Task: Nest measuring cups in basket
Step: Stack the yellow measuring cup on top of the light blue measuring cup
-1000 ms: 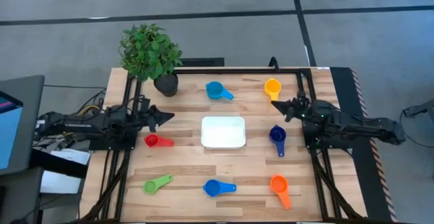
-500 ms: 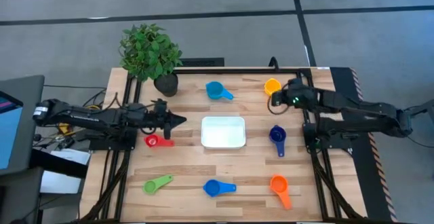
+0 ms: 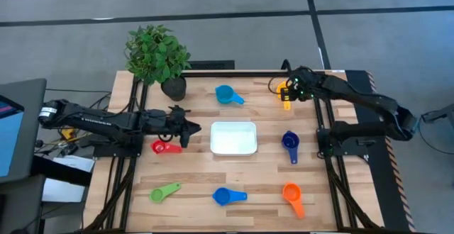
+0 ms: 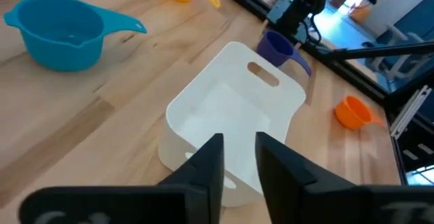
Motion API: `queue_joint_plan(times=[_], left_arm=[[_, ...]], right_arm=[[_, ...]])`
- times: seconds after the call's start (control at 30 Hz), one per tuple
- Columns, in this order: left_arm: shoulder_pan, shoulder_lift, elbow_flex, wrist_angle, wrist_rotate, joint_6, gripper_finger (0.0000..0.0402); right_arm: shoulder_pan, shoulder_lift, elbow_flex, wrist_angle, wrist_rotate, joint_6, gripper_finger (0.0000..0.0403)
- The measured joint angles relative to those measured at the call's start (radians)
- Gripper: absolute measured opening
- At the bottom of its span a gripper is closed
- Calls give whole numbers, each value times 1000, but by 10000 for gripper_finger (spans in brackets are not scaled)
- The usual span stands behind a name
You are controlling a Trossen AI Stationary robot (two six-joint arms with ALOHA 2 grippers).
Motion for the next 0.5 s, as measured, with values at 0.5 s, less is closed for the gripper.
queue_joint_plan(times=[0.5], left_arm=[[-1, 0, 155, -475, -110, -63, 98]], right_arm=[[-195, 218, 0, 50, 8, -119, 149]])
